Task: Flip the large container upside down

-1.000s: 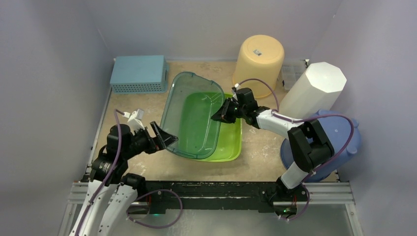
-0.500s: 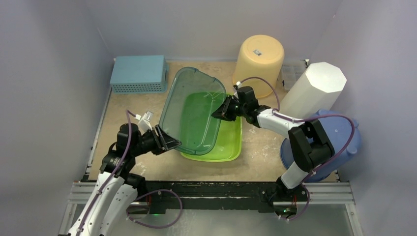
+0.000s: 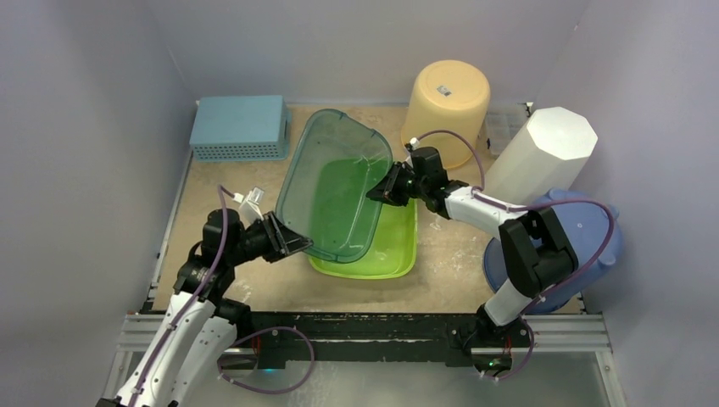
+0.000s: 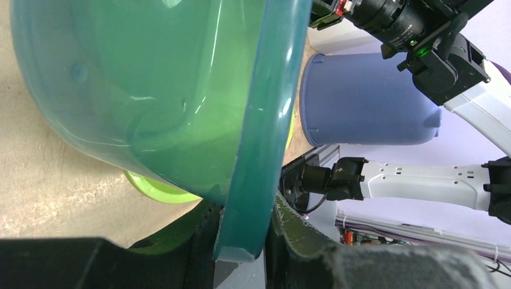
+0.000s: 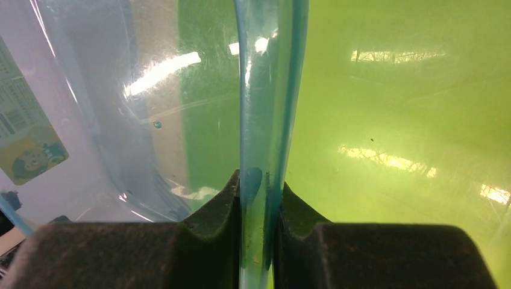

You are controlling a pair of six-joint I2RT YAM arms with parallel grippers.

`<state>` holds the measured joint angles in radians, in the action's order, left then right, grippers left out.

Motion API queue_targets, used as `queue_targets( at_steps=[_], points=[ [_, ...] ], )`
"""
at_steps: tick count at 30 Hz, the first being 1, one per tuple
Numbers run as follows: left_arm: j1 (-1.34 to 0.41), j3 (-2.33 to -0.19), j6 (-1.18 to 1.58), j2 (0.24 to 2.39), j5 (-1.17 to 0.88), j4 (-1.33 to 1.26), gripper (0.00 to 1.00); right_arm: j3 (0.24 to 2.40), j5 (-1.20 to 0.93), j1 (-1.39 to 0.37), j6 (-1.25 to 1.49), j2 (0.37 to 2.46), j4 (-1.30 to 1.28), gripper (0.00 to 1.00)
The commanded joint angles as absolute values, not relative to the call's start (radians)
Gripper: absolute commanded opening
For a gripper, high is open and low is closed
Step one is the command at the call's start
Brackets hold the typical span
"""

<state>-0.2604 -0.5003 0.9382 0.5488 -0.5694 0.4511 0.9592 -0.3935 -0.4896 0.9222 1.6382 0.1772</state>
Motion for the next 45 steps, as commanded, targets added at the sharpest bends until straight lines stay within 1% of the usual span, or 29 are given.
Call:
queue_targets(
  at_steps=[1,3,5,9,12,16,18,20,24,29,34,37,39,41,45],
  points=[
    [-0.261,-0.631,0.869,0.559,-0.449,0.371,0.0,0.997,-0.515,-0.516,0.868,1.562,0.199,0.19],
    [-0.261,-0.674,0.826,0.565,-0.408,0.397,0.0,0.997,-0.529,-0.514,0.868,1.555,0.189,0.27],
    [-0.261,-0.704,0.808,0.571,-0.374,0.409,0.0,1.002,-0.528,-0.514,0.87,1.548,0.176,0.38],
    [-0.261,-0.734,0.796,0.579,-0.326,0.407,0.0,1.011,-0.528,-0.514,0.867,1.532,0.164,0.45],
    [-0.261,-0.747,0.789,0.584,-0.293,0.406,0.0,1.016,-0.526,-0.514,0.867,1.528,0.154,0.49],
    [-0.261,-0.776,0.766,0.579,-0.244,0.415,0.0,1.02,-0.518,-0.515,0.86,1.514,0.138,0.6],
    [-0.261,-0.796,0.753,0.58,-0.214,0.428,0.0,1.019,-0.508,-0.514,0.858,1.503,0.134,0.69],
    [-0.261,-0.812,0.741,0.585,-0.198,0.434,0.0,1.019,-0.5,-0.514,0.859,1.498,0.13,0.74],
    [-0.261,-0.834,0.729,0.582,-0.17,0.439,0.0,1.026,-0.5,-0.514,0.855,1.502,0.12,0.78],
    [-0.261,-0.879,0.706,0.578,-0.14,0.429,0.0,1.026,-0.472,-0.514,0.832,1.491,0.088,0.79],
    [-0.262,-0.932,0.678,0.62,-0.156,0.436,0.0,1.028,-0.42,-0.514,0.802,1.471,0.029,0.8],
    [-0.262,-0.975,0.649,0.644,-0.163,0.46,0.0,1.038,-0.355,-0.514,0.768,1.45,0.004,0.81],
    [-0.261,-1.004,0.627,0.667,-0.172,0.494,0.0,1.049,-0.277,-0.514,0.741,1.451,-0.03,0.85],
    [-0.261,-1.018,0.616,0.685,-0.171,0.529,0.0,1.062,-0.234,-0.512,0.697,1.483,-0.049,0.88],
    [-0.262,-1.019,0.597,0.688,-0.146,0.578,0.0,1.144,-0.265,-0.512,0.618,1.595,-0.087,0.88]
  ],
)
